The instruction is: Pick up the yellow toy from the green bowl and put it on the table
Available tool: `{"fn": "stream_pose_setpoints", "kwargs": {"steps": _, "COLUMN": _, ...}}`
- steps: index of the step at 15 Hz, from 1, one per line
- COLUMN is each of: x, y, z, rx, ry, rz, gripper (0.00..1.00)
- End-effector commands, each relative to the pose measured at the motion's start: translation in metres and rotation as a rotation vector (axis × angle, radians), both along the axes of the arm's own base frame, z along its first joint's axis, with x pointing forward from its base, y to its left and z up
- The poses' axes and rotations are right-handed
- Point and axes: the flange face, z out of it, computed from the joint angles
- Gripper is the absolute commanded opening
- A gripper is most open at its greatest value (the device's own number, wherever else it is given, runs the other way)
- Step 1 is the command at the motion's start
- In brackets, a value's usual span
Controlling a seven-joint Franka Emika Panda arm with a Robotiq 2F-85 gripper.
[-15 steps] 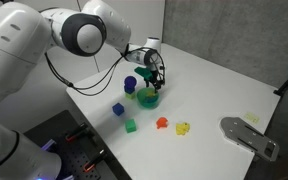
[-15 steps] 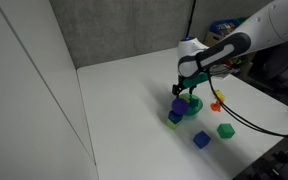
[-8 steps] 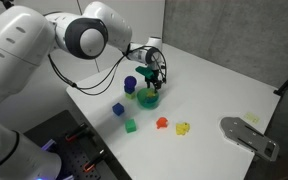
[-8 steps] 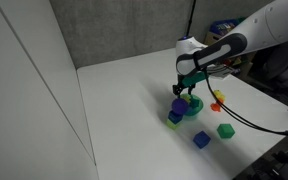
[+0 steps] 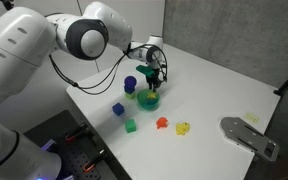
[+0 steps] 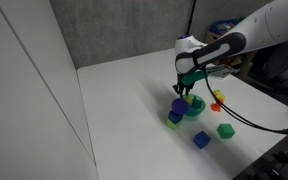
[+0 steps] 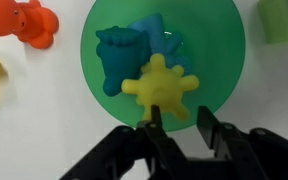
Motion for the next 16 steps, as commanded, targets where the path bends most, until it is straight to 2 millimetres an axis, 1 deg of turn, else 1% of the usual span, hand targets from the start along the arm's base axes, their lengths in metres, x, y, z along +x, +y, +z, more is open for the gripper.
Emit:
{"fn": "stream_pose_setpoints", "kwargs": {"steps": 1, "x": 0.007, "y": 0.001, "z": 0.012, "rx": 0.004, "ry": -0.006, "rz": 0.020, "gripper": 0.73}}
{"fn": "stream_pose_setpoints", "kwargs": {"steps": 4, "x": 0.008, "y": 0.000, "z": 0.025, "rx": 0.010, "ry": -0.026, "rz": 0.024, "gripper": 0.97}}
{"fn": "stream_pose_setpoints", "kwargs": {"steps": 5, "x": 0.007, "y": -0.001, "z": 0.028, "rx": 0.005, "ry": -0.026, "rz": 0.023, "gripper": 1.00}}
{"fn": "stream_pose_setpoints", "kwargs": {"steps": 6, "x": 0.008, "y": -0.001, "z": 0.031, "rx": 0.003, "ry": -0.028, "rz": 0.021, "gripper": 1.00}}
{"fn": "stream_pose_setpoints", "kwargs": {"steps": 8, "x": 0.005, "y": -0.005, "z": 0.033, "rx": 0.001, "ry": -0.020, "rz": 0.011, "gripper": 1.00}}
{"fn": "stream_pose_setpoints", "kwargs": {"steps": 10, "x": 0.003, "y": -0.011, "z": 0.031, "rx": -0.014, "ry": -0.010, "rz": -0.001, "gripper": 1.00}}
{"fn": "stream_pose_setpoints", "kwargs": {"steps": 14, "x": -0.005, "y": -0.020, "z": 0.018, "rx": -0.030, "ry": 0.028, "rz": -0.010, "gripper": 1.00}}
{"fn": "stream_pose_setpoints", "kwargs": {"steps": 16, "x": -0.009, "y": -0.020, "z": 0.013, "rx": -0.032, "ry": 0.047, "rz": -0.009, "gripper": 0.77}}
